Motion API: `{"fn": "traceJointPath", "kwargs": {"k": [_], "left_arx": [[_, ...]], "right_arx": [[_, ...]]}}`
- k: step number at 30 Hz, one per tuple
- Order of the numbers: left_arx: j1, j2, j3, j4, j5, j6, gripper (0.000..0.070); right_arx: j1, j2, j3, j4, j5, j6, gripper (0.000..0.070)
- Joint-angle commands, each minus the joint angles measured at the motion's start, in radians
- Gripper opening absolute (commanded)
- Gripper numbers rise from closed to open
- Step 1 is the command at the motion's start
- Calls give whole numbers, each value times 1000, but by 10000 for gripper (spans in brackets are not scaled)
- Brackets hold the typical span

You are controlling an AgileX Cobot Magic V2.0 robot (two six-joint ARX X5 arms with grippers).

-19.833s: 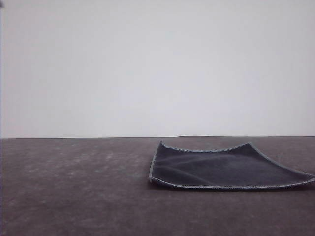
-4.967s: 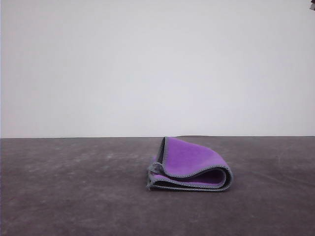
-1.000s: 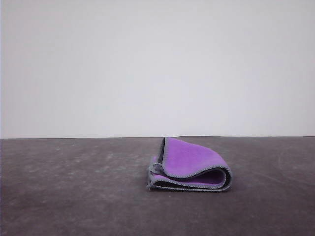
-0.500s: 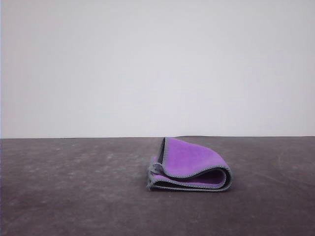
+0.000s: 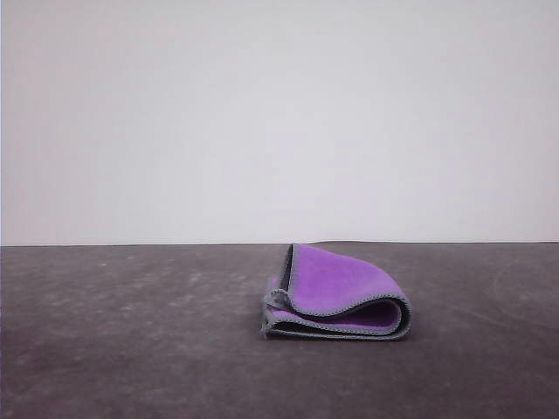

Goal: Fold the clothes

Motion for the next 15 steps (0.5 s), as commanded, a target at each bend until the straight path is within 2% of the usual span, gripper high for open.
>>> {"fn": "traceJointPath", "kwargs": {"k": [1, 5, 7, 15], "left_arx": [[2, -2, -18, -4, -5, -1, 7], [2, -2, -23, 5, -5, -1, 7], [2, -2, -44, 62, -5, -1, 7], [1, -2, -43, 62, -4, -1, 7]], "right_arx": [[-2, -3, -5, 13, 3, 17, 7], [-7, -3, -5, 13, 2, 17, 7], [-11, -3, -5, 13, 3, 17, 7], [-34, -3, -5, 13, 4, 17, 7]]}}
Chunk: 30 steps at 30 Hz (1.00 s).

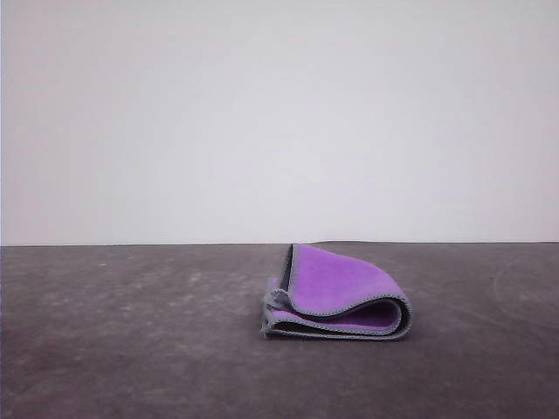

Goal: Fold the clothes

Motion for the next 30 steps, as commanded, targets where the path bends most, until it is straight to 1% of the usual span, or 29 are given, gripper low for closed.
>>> {"fn": "traceJointPath", "kwargs": {"k": [1, 30], "left_arx": [[1, -2, -20, -2, -4, 0, 7], [1, -2, -20, -2, -4, 0, 7]], "right_arx": [[-2, -3, -5, 12, 3, 16, 7], [-2, -3, -5, 11, 3, 16, 7]]}}
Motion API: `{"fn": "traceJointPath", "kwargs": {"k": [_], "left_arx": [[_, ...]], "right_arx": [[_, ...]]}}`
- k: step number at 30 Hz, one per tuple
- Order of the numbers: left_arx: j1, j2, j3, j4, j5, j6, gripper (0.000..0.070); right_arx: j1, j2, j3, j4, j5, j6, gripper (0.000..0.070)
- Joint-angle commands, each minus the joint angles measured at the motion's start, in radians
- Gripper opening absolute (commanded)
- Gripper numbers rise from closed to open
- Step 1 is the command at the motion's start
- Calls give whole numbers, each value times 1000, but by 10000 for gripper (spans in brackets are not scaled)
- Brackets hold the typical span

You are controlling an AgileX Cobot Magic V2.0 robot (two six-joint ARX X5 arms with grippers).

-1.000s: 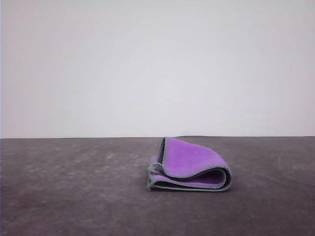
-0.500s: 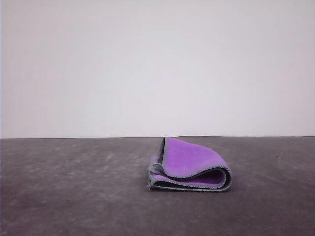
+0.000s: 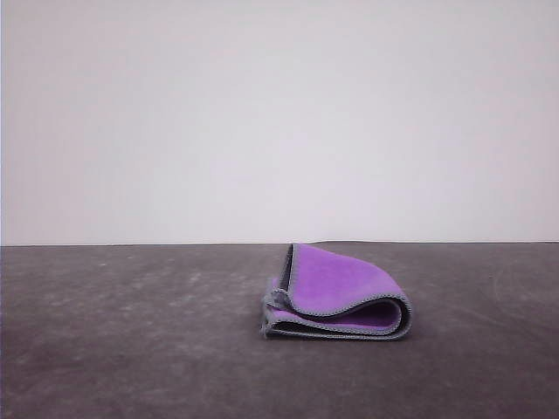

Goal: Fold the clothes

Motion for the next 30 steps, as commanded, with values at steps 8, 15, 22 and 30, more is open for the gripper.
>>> {"fn": "traceJointPath", "kwargs": {"k": [8, 15, 22, 30], "left_arx": [[1, -2, -20, -2, -4, 0, 7], [1, -2, -20, -2, -4, 0, 7], [1, -2, -20, -2, -4, 0, 7], [1, -2, -20, -2, -4, 0, 7]], "right_arx": [[-2, -3, -5, 11, 3, 16, 7], [-2, -3, -5, 11, 3, 16, 7], [-2, -3, -5, 11, 3, 16, 7], [-2, -3, -5, 11, 3, 16, 7]]}}
